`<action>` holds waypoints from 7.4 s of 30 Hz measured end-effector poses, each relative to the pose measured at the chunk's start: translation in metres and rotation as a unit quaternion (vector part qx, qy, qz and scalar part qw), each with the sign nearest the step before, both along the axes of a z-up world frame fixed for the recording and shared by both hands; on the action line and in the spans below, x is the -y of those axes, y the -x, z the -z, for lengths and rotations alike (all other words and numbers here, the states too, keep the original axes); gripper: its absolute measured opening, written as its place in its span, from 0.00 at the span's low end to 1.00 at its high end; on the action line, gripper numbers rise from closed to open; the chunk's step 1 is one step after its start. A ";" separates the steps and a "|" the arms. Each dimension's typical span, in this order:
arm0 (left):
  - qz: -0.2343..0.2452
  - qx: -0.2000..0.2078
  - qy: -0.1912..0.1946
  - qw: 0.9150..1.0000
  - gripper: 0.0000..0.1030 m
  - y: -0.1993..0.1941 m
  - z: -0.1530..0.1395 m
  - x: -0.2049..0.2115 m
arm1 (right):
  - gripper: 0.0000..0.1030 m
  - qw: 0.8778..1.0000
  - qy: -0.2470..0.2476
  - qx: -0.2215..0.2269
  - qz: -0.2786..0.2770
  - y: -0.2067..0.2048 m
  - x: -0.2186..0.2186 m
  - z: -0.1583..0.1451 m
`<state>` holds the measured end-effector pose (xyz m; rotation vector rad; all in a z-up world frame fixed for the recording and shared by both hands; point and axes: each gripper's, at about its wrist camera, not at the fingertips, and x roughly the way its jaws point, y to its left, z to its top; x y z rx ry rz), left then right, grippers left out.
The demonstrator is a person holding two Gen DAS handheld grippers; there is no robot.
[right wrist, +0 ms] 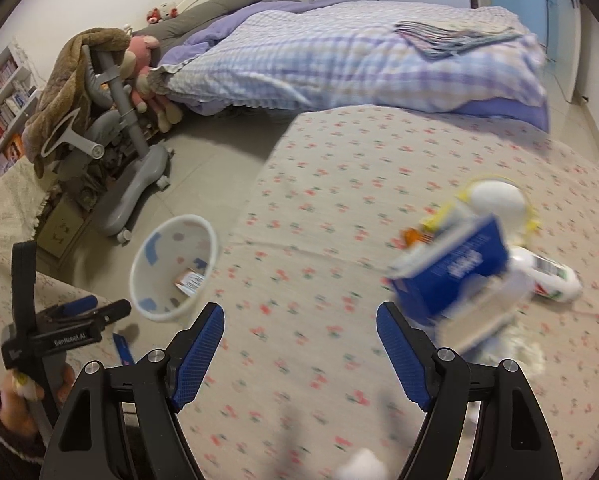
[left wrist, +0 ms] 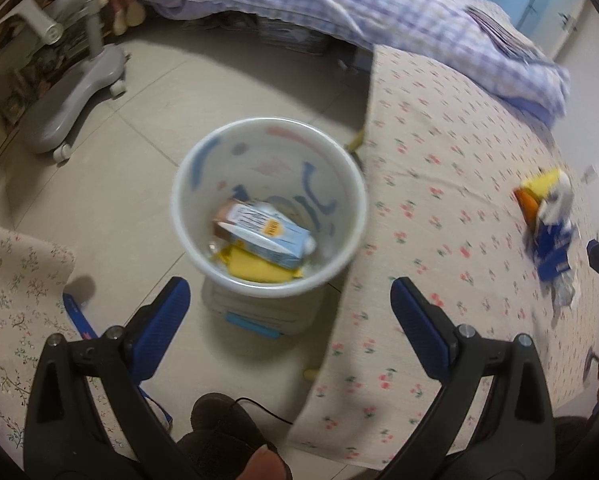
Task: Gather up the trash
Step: 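Move both tools back over the mattress toward the remaining trash, then grasp the crumpled white tissue with the left tool, then grasp the pile of crumpled white tissues with the right tool, then carry the tissue over the wastebasket and open the left tool while the right tool carries tissues, then lower the crumpled tissues into the wastebasket and open the right tool, then move both tools back over the mattress toward the blue boxes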
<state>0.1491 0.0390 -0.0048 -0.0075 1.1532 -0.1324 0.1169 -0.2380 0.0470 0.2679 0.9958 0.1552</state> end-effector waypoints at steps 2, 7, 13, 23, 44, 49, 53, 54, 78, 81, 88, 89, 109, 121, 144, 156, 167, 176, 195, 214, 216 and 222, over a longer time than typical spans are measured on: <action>0.015 -0.001 0.001 1.000 0.97 0.003 -0.001 0.012 | 0.78 1.000 0.005 0.001 0.005 0.012 0.015 0.001; 0.049 0.001 0.000 0.999 0.97 0.012 -0.004 0.041 | 0.78 1.000 0.007 -0.004 0.023 0.037 0.049 0.006; 0.098 -0.011 -0.009 0.995 0.97 0.023 0.003 0.084 | 0.78 0.998 0.009 -0.015 0.062 0.063 0.095 0.018; 0.228 -0.049 -0.004 0.972 0.97 0.064 0.017 0.165 | 0.78 0.993 0.013 -0.042 0.105 0.098 0.142 0.039; 0.342 -0.057 0.018 0.938 0.56 0.122 0.047 0.247 | 0.78 0.985 0.007 -0.076 0.153 0.173 0.193 0.083; 0.328 -0.043 0.018 0.944 0.20 0.116 0.046 0.250 | 0.78 0.986 0.001 -0.068 0.153 0.163 0.189 0.081; 0.300 -0.038 0.014 0.953 0.19 0.105 0.040 0.235 | 0.78 0.988 -0.004 -0.058 0.140 0.149 0.177 0.076; 0.291 -0.036 0.016 0.956 0.19 0.101 0.037 0.231 | 0.78 0.989 -0.005 -0.056 0.137 0.145 0.174 0.075; 0.168 -0.023 0.051 0.984 0.19 0.050 0.014 0.162 | 0.78 0.992 0.028 -0.055 0.109 0.027 0.116 0.076; 0.166 -0.024 0.051 0.985 0.19 0.049 0.013 0.159 | 0.76 0.991 0.027 -0.053 0.120 0.026 0.121 0.077; 0.159 -0.023 0.051 0.986 0.19 0.048 0.012 0.154 | 0.35 0.990 0.033 -0.058 0.124 0.030 0.129 0.080; 0.158 -0.023 0.051 0.986 0.19 0.048 0.012 0.152 | 0.34 0.990 0.029 -0.057 0.124 0.031 0.130 0.080; 0.108 0.011 0.076 0.991 0.19 0.025 -0.018 0.095 | 0.29 0.994 -0.024 0.038 0.098 0.053 0.096 -0.002; 0.052 0.021 0.072 0.996 0.19 0.001 -0.024 0.035 | 0.29 0.998 -0.036 0.046 0.025 0.021 0.024 -0.022; -0.043 0.004 0.062 0.997 0.60 -0.062 0.023 -0.051 | 0.29 0.996 -0.048 -0.003 -0.069 -0.065 -0.096 0.010; -0.088 -0.025 0.004 0.996 0.86 -0.045 0.022 -0.073 | 0.29 0.994 -0.064 -0.016 -0.083 -0.082 -0.115 0.018; -0.105 -0.009 0.005 0.994 0.95 -0.019 0.003 -0.096 | 0.30 0.991 -0.071 -0.032 -0.107 -0.105 -0.157 0.037; -0.119 -0.015 -0.003 0.993 0.95 -0.013 0.001 -0.109 | 0.40 0.991 -0.074 -0.031 -0.105 -0.115 -0.178 0.042; -0.076 -0.016 0.002 0.997 0.95 -0.008 0.001 -0.086 | 0.72 0.998 -0.019 -0.008 -0.059 -0.072 -0.122 0.010; 0.002 -0.015 0.007 1.000 0.99 -0.008 0.000 0.002 | 0.75 0.999 0.020 -0.004 0.041 -0.019 0.012 0.003; 0.010 -0.014 0.007 1.000 0.99 -0.008 -0.001 0.012 | 0.75 0.998 0.022 -0.007 0.054 -0.013 0.028 0.004; 0.037 -0.012 0.007 0.999 0.99 -0.007 -0.002 0.041 | 0.75 0.995 0.025 -0.020 0.094 0.001 0.074 0.013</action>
